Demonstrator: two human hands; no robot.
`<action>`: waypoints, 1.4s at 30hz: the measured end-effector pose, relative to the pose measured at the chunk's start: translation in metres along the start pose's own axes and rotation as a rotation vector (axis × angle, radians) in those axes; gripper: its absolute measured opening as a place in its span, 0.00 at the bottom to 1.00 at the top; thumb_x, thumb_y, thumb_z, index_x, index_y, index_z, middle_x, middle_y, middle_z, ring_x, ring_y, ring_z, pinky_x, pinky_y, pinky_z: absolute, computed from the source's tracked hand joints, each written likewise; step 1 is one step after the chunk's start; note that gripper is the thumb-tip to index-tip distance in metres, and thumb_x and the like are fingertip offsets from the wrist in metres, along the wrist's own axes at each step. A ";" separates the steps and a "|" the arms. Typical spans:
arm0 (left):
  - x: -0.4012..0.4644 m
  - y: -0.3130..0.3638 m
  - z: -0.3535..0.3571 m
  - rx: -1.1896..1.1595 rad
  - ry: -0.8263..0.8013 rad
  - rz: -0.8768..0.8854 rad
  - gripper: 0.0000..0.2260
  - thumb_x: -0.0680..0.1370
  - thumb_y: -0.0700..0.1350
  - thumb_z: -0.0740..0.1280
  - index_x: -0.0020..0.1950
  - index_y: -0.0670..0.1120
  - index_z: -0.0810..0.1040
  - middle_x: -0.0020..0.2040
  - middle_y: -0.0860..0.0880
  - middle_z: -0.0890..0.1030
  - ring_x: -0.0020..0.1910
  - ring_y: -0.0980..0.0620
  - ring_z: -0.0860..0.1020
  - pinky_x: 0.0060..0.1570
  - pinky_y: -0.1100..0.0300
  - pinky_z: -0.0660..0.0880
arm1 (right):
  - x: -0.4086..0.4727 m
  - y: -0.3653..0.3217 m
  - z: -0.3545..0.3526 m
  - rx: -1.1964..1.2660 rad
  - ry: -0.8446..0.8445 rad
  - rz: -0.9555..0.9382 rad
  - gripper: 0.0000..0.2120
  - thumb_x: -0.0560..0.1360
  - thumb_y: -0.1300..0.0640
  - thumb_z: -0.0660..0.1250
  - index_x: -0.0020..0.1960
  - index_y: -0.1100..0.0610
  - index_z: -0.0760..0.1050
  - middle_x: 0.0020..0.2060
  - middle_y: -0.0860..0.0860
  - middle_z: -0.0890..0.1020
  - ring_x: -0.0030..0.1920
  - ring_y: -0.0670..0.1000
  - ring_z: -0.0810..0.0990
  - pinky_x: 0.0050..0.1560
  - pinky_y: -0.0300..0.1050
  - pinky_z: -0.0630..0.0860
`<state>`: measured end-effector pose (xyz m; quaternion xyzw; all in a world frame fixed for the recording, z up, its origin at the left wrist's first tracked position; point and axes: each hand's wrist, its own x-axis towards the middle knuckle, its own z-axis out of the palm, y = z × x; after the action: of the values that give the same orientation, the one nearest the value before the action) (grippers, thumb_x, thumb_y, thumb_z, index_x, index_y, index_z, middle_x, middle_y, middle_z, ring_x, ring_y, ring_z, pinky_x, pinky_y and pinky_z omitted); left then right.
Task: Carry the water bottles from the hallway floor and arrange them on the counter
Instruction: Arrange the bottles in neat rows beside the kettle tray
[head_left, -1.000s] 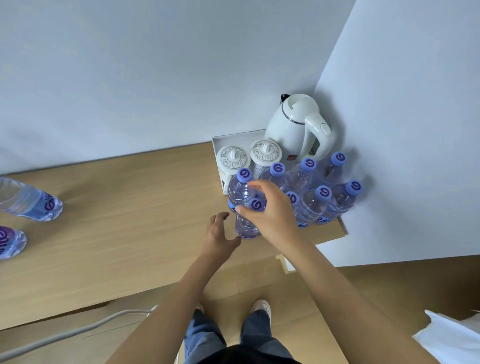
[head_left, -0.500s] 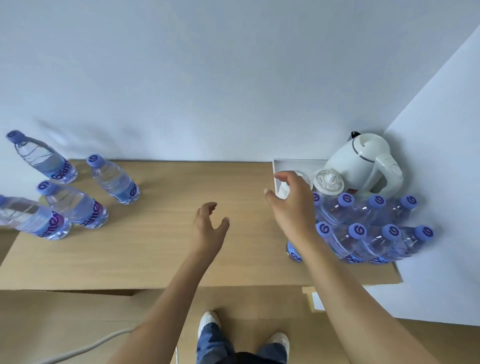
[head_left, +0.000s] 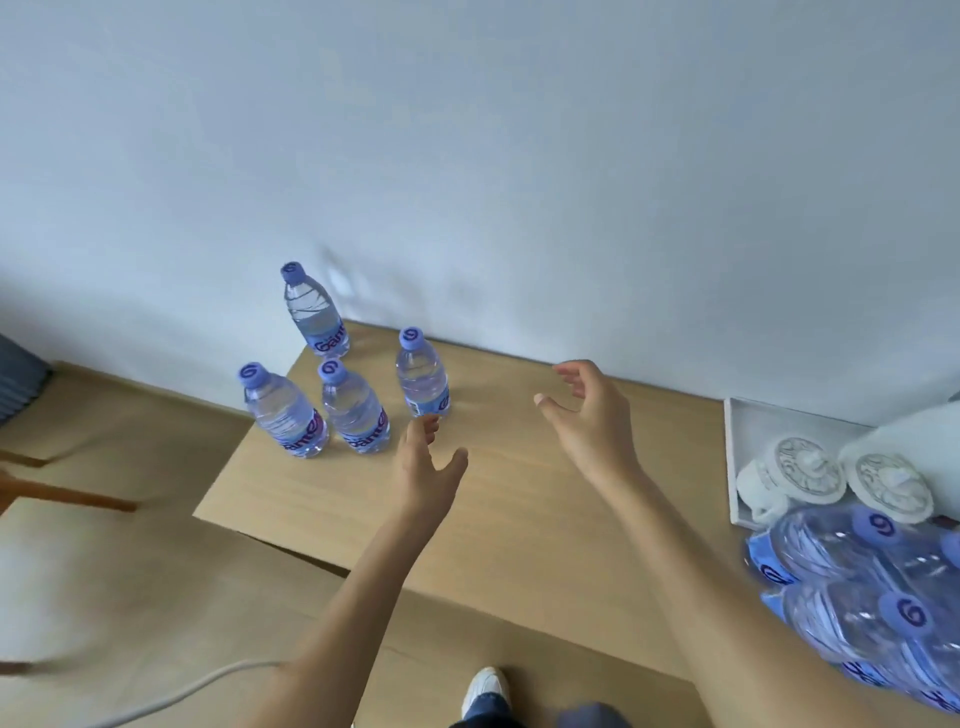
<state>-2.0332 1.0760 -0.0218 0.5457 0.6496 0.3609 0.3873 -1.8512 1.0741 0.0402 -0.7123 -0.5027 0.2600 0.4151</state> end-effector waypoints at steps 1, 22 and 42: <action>0.004 -0.003 -0.006 0.001 0.017 -0.007 0.21 0.74 0.37 0.71 0.66 0.39 0.70 0.61 0.46 0.75 0.62 0.47 0.73 0.62 0.48 0.71 | 0.004 -0.004 0.009 0.010 -0.023 -0.006 0.15 0.73 0.59 0.73 0.58 0.58 0.76 0.57 0.50 0.81 0.60 0.51 0.78 0.62 0.46 0.72; 0.064 -0.024 -0.020 -0.035 0.171 -0.182 0.24 0.74 0.42 0.72 0.69 0.45 0.69 0.64 0.50 0.74 0.61 0.52 0.73 0.62 0.56 0.71 | 0.128 -0.036 0.155 -0.010 -0.674 -0.095 0.21 0.70 0.53 0.77 0.61 0.52 0.75 0.55 0.44 0.80 0.56 0.44 0.76 0.52 0.34 0.69; 0.054 0.013 -0.015 -0.173 -0.145 -0.037 0.32 0.66 0.45 0.80 0.66 0.53 0.69 0.57 0.63 0.78 0.59 0.64 0.75 0.53 0.73 0.71 | 0.118 -0.053 0.057 0.382 -0.596 0.025 0.05 0.70 0.54 0.76 0.39 0.56 0.85 0.36 0.49 0.86 0.38 0.45 0.82 0.41 0.37 0.76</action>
<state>-2.0469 1.1311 -0.0090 0.5229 0.5963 0.3679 0.4855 -1.8807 1.2108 0.0615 -0.5210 -0.5352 0.5507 0.3727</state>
